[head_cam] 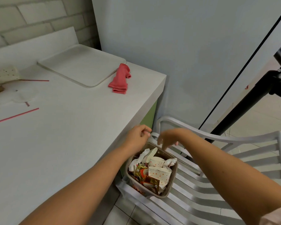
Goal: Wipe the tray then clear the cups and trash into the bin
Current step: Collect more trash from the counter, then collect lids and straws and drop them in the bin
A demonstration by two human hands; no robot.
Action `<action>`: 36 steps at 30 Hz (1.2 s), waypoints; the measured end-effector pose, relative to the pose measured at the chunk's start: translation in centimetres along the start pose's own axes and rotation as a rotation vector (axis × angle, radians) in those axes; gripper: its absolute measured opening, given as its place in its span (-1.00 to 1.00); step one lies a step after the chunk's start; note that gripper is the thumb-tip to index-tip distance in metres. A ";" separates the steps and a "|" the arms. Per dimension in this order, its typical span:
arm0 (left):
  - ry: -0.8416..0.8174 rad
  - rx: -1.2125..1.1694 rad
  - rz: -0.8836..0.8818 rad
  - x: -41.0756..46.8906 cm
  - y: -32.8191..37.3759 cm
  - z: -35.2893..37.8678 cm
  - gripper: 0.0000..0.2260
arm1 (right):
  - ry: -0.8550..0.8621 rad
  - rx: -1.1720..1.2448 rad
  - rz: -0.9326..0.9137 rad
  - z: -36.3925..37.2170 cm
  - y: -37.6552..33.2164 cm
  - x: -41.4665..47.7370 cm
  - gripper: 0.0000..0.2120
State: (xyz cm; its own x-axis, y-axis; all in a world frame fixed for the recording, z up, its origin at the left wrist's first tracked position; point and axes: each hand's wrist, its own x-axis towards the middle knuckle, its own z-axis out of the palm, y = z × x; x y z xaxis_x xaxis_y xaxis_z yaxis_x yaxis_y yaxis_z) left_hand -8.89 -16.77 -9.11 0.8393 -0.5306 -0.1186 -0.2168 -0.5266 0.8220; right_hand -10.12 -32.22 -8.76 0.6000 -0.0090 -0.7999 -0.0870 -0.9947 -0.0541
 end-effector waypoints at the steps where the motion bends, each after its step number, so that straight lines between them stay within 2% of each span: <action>1: 0.062 -0.032 0.043 -0.2 0.3 -0.7 -0.83 | -0.005 0.051 0.016 -1.0 -0.8 -0.4 -0.64; 4: 0.270 -0.074 0.165 -0.6 0.8 -2.8 -0.86 | 0.026 0.070 0.025 -3.5 -3.3 -2.2 -0.67; 8: 0.461 0.005 0.216 -1.1 0.0 -6.4 -0.88 | 0.151 0.091 -0.089 -6.2 -7.3 -4.9 -0.75; 12: 0.561 0.055 0.149 -2.3 -2.7 -11.2 -0.89 | 0.269 0.113 -0.242 -8.1 -12.4 -5.4 -0.81; 16: 0.632 0.108 0.047 -4.1 -6.2 -16.0 -0.87 | 0.354 0.088 -0.342 -9.0 -17.3 -4.6 -0.78; 23: 0.687 0.236 -0.150 -7.6 -12.9 -23.9 -0.84 | 0.470 -0.007 -0.459 -10.0 -26.6 -0.8 -0.68; 27: 0.729 0.304 -0.196 -10.0 -16.0 -28.3 -0.85 | 0.515 0.006 -0.487 -10.5 -31.9 1.9 -0.46; 31: 0.773 0.386 -0.336 -11.9 -18.5 -32.3 -0.84 | 0.592 -0.055 -0.456 -11.3 -35.8 3.2 -0.25; 33: 0.742 0.435 -0.458 -13.0 -19.7 -34.5 -0.75 | 0.574 -0.088 -0.445 -12.1 -37.5 3.7 -0.20; 36: 0.640 0.483 -0.659 -14.5 -21.0 -37.1 -0.48 | 0.546 -0.128 -0.395 -13.3 -39.1 4.5 -0.15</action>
State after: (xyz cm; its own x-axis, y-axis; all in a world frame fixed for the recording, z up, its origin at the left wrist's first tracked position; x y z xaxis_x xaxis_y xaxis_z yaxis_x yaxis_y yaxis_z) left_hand 2.01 26.56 -3.98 0.9412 0.3366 -0.0296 0.3228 -0.8697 0.3734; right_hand 6.62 5.30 -2.32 0.8851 0.3405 -0.3173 0.2955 -0.9378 -0.1823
